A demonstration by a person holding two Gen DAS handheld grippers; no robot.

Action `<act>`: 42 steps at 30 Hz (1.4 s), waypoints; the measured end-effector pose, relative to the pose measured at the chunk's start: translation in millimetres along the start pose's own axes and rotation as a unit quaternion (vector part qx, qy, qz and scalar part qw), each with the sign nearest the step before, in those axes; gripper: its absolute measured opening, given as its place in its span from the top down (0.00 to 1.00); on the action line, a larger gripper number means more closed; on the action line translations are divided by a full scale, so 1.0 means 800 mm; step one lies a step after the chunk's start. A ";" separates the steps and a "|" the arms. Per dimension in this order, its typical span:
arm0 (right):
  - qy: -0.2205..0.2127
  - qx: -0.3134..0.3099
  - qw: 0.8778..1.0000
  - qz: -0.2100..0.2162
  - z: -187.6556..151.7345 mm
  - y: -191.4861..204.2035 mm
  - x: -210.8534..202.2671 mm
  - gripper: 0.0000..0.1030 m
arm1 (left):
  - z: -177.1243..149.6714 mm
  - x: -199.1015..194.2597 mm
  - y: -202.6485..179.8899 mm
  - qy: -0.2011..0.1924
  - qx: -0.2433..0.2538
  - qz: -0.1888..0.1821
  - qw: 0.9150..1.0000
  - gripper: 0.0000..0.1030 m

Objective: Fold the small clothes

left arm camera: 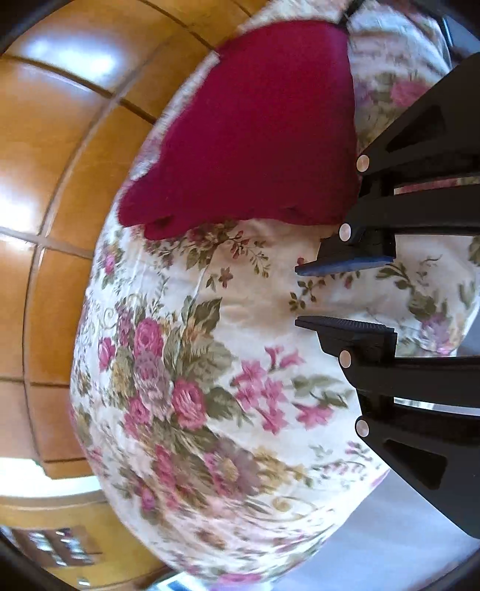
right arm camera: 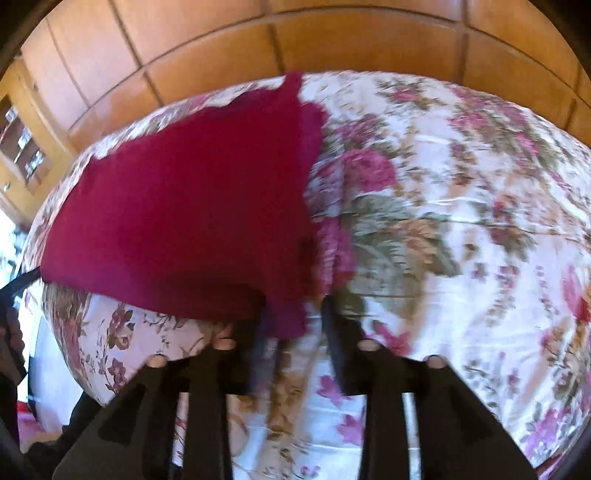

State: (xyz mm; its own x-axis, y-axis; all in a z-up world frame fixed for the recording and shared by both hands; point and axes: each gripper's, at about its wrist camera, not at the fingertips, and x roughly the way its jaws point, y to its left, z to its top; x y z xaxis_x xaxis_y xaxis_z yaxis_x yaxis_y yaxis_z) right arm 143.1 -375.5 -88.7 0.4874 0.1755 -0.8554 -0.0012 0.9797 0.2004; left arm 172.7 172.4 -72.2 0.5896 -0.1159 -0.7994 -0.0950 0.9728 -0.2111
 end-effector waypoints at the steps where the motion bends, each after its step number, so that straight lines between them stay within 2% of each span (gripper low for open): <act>1: -0.002 -0.004 1.000 -0.009 -0.001 0.000 -0.004 0.60 | -0.002 -0.007 0.011 0.002 -0.020 -0.022 1.000 0.79; 2: -0.006 -0.008 1.000 -0.020 -0.001 0.000 -0.009 0.60 | -0.004 -0.010 0.016 0.003 -0.033 -0.037 0.999 0.73; 3: -0.012 -0.015 0.999 -0.038 0.000 0.003 -0.014 0.60 | -0.007 -0.016 0.021 0.001 -0.046 -0.051 0.998 0.54; 4: -0.022 -0.020 0.998 -0.057 0.003 0.007 -0.020 0.60 | -0.012 -0.022 0.025 -0.008 -0.062 -0.069 0.996 0.43; 8: -0.066 -0.022 0.997 -0.044 0.024 0.027 -0.043 0.59 | -0.019 -0.028 0.022 -0.013 -0.077 -0.115 0.990 0.42; 9: -0.072 -0.026 0.996 -0.036 0.027 0.036 -0.046 0.53 | -0.020 -0.027 0.017 -0.016 -0.073 -0.115 0.991 0.42; 12: -0.086 -0.045 0.995 0.000 0.047 0.076 -0.038 0.43 | -0.016 -0.016 0.000 -0.011 -0.051 -0.114 0.992 0.42; 13: -0.086 -0.053 0.995 0.011 0.052 0.090 -0.032 0.41 | -0.015 -0.010 -0.006 -0.010 -0.046 -0.116 0.992 0.43; 14: -0.087 -0.060 0.994 0.018 0.057 0.102 -0.027 0.38 | -0.014 -0.004 -0.011 -0.005 -0.039 -0.116 0.992 0.50; 15: -0.090 -0.069 0.993 0.024 0.063 0.117 -0.019 0.35 | -0.013 0.003 -0.016 0.003 -0.028 -0.117 0.993 0.74; 16: -0.091 -0.075 0.993 0.027 0.068 0.129 -0.010 0.34 | -0.011 0.007 -0.026 0.008 -0.011 -0.117 0.993 0.84; 18: -0.079 -0.077 0.993 0.030 0.075 0.140 0.014 0.33 | -0.011 0.002 -0.041 -0.004 0.030 -0.087 0.996 0.93; 20: -0.043 -0.084 0.996 0.006 0.075 0.138 0.056 0.34 | -0.015 0.002 -0.050 -0.012 0.066 -0.052 0.996 0.94; 21: -0.038 -0.081 0.996 0.011 0.070 0.134 0.070 0.33 | -0.018 0.003 -0.054 -0.012 0.081 -0.038 0.996 0.95; 22: -0.055 -0.079 0.995 0.020 0.066 0.129 0.075 0.32 | -0.022 0.005 -0.056 -0.012 0.095 -0.015 0.995 1.00; 24: -0.072 -0.085 0.994 0.021 0.060 0.127 0.073 0.32 | -0.028 0.015 -0.048 0.002 0.108 0.042 0.993 1.00; 27: -0.082 -0.084 0.993 0.021 0.056 0.127 0.071 0.31 | -0.030 -0.003 -0.031 -0.009 0.070 0.017 0.997 1.00; 29: -0.088 -0.082 0.992 0.021 0.054 0.127 0.071 0.30 | -0.024 -0.021 -0.029 -0.030 0.057 0.021 0.998 1.00; 30: -0.090 -0.081 0.992 0.018 0.054 0.128 0.071 0.30 | -0.022 -0.029 -0.029 -0.040 0.054 0.024 0.997 0.98; 32: -0.092 -0.078 0.993 0.015 0.052 0.129 0.070 0.29 | -0.014 -0.044 -0.036 -0.062 0.050 0.026 0.997 0.76; 33: -0.091 -0.075 0.993 0.014 0.052 0.132 0.069 0.29 | -0.011 -0.049 -0.040 -0.070 0.052 0.027 0.996 0.54; 34: -0.091 -0.073 0.993 0.013 0.052 0.132 0.068 0.29 | -0.007 -0.056 -0.046 -0.084 0.057 0.030 0.994 0.42; 37: -0.087 -0.075 0.993 0.010 0.054 0.136 0.066 0.27 | 0.006 -0.063 -0.066 -0.106 0.079 0.034 0.991 0.40; 39: -0.079 -0.077 0.994 0.014 0.058 0.138 0.064 0.19 | 0.013 -0.063 -0.078 -0.111 0.088 0.039 0.989 0.40; 42: -0.069 -0.086 0.994 0.011 0.063 0.144 0.058 0.14 | 0.020 -0.058 -0.093 -0.114 0.105 0.039 0.987 0.40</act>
State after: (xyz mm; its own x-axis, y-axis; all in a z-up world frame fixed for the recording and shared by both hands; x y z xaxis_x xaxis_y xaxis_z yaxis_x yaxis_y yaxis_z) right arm 209.5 -259.3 -80.8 0.6001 0.1929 -0.7763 -0.1557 0.9801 0.1232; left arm 165.0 108.4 -10.0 0.7547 -0.0143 -0.6559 0.0066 0.9999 -0.0142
